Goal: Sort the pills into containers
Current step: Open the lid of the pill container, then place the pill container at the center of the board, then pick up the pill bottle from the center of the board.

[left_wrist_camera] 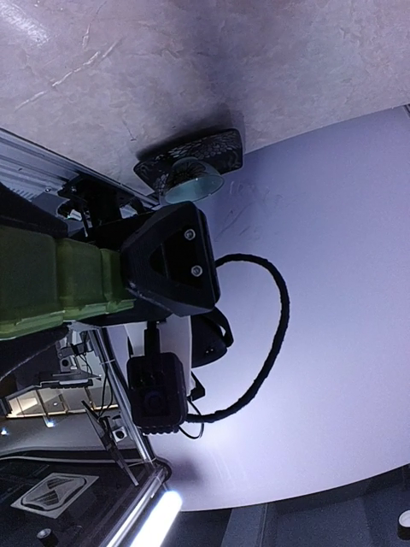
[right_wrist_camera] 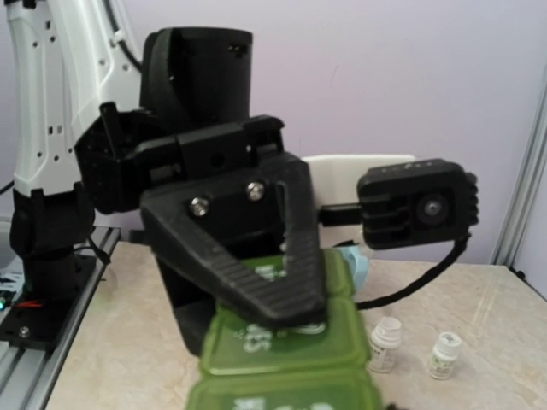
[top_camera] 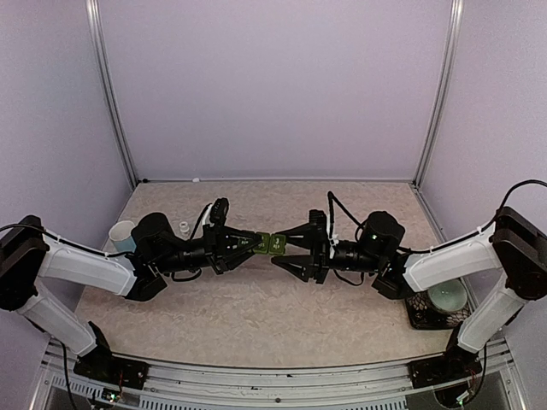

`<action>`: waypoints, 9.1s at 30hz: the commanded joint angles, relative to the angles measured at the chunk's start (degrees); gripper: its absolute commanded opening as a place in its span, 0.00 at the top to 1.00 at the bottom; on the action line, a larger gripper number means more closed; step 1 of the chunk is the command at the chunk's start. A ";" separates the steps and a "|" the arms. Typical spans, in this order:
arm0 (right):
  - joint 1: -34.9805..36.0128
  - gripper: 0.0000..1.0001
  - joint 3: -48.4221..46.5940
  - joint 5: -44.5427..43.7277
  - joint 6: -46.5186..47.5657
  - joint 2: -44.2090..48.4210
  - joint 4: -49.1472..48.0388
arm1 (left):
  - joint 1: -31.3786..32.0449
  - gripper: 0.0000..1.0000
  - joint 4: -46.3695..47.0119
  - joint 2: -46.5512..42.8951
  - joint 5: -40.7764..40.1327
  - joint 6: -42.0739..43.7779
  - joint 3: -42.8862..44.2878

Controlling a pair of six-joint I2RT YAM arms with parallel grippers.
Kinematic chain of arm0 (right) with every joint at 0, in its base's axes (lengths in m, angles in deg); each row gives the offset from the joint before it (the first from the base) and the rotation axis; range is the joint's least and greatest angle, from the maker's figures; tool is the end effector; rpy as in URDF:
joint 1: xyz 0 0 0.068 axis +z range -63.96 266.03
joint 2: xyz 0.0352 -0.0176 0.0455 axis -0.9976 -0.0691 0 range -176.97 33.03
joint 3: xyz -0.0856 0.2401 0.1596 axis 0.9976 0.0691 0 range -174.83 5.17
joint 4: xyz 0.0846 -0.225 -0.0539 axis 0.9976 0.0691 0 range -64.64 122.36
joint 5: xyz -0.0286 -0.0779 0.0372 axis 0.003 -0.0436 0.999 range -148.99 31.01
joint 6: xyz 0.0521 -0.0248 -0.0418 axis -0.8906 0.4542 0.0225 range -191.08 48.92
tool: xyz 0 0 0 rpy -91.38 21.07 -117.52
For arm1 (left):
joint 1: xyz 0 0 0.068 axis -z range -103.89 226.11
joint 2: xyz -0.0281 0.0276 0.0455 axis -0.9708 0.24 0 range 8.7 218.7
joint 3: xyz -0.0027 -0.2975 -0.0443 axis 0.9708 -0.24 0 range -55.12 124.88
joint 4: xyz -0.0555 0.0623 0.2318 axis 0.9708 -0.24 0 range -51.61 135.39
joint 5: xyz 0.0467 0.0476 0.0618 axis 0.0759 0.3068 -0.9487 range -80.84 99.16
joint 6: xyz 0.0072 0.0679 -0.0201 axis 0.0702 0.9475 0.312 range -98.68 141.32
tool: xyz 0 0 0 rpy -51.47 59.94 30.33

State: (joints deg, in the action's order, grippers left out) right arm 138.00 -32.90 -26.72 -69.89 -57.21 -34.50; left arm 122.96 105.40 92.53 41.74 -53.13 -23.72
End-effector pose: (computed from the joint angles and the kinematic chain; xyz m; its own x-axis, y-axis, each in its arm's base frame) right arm 0.1795 0.2803 0.2788 0.1028 0.1031 -0.9893 -0.9901 0.1064 -0.0918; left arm 0.1807 -0.2389 0.2761 -0.9198 -0.2059 -0.3341 0.3495 -0.0427 -0.9360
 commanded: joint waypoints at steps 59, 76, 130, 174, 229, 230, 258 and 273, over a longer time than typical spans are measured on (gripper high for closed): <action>-0.76 0.84 -0.43 1.57 -4.21 -4.03 -8.61 | 0.70 0.80 2.55 0.01 -0.36 -1.10 0.16; -0.91 0.07 0.44 -4.03 -2.35 2.24 3.97 | -0.18 0.80 1.12 0.67 -0.72 0.81 -0.95; -1.96 0.00 -10.74 -24.08 -1.65 2.39 29.28 | 0.81 0.80 2.04 4.10 -0.99 3.95 -3.22; -3.89 0.00 0.78 -38.08 -13.63 24.54 39.91 | -2.99 0.60 -19.69 36.59 -14.85 12.84 21.72; -4.07 0.00 2.71 -30.97 -15.31 22.11 37.26 | -25.58 0.20 -64.62 22.33 -50.77 45.10 34.01; -4.06 0.00 2.57 -30.85 -15.28 21.86 37.31 | -25.54 0.20 -64.88 22.40 -51.50 45.39 34.03; -4.13 0.00 0.62 -29.39 -15.27 19.09 37.83 | -26.46 0.61 -64.08 25.94 -51.65 45.65 32.95; -4.07 0.00 5.28 -25.70 -12.49 20.79 31.94 | -23.87 0.86 -61.27 20.24 -44.52 47.18 31.09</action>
State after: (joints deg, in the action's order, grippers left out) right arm 134.55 -30.17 -55.03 -84.44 -37.69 1.83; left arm 97.17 42.52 116.92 -7.04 -7.67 8.32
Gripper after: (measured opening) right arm 0.999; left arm 0.263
